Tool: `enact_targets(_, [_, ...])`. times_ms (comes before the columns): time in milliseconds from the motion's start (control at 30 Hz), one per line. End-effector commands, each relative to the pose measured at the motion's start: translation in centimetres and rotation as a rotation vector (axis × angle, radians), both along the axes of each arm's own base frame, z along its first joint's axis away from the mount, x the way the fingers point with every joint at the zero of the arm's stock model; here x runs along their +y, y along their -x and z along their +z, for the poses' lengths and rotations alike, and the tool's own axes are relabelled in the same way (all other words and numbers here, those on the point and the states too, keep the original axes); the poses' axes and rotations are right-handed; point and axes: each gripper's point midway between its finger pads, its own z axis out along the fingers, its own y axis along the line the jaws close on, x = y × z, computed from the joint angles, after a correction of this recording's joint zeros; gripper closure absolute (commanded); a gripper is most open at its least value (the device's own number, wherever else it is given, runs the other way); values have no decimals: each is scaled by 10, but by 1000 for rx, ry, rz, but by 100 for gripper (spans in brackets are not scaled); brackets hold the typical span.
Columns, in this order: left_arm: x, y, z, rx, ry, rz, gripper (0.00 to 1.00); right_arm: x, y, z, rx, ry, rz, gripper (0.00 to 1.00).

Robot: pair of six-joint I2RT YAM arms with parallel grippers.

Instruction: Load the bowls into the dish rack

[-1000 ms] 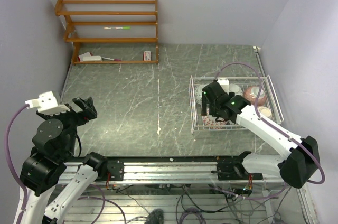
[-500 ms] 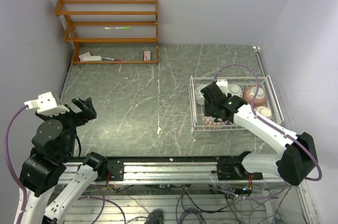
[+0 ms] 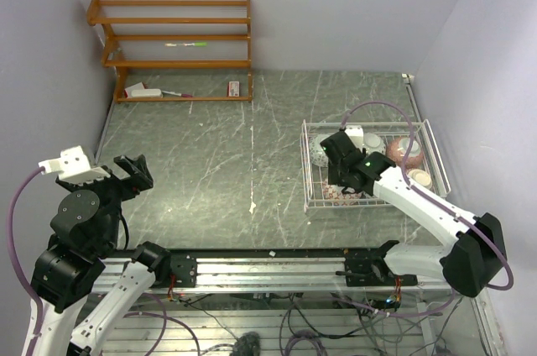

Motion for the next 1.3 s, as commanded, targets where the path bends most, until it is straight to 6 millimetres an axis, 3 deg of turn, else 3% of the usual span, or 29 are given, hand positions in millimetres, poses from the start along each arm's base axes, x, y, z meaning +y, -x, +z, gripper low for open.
enact_targets(0, [6,5,6,-19,-3,20,1,7,-8,29,-61,-56,0,62])
enact_targets(167, [6,5,7,-21,2,20,1,9,-10,44,-92,-78,8,62])
enact_targets(333, [6,6,9,-25,6,17,1,12,-10,45,-95,-95,19,63])
enact_targets(1133, [8,9,5,-16,-5,20,1,28,-20,-3,-54,-159,31,61])
enact_targets(1267, [8,8,6,-16,-6,18,1,30,-20,-12,-41,-164,31,56])
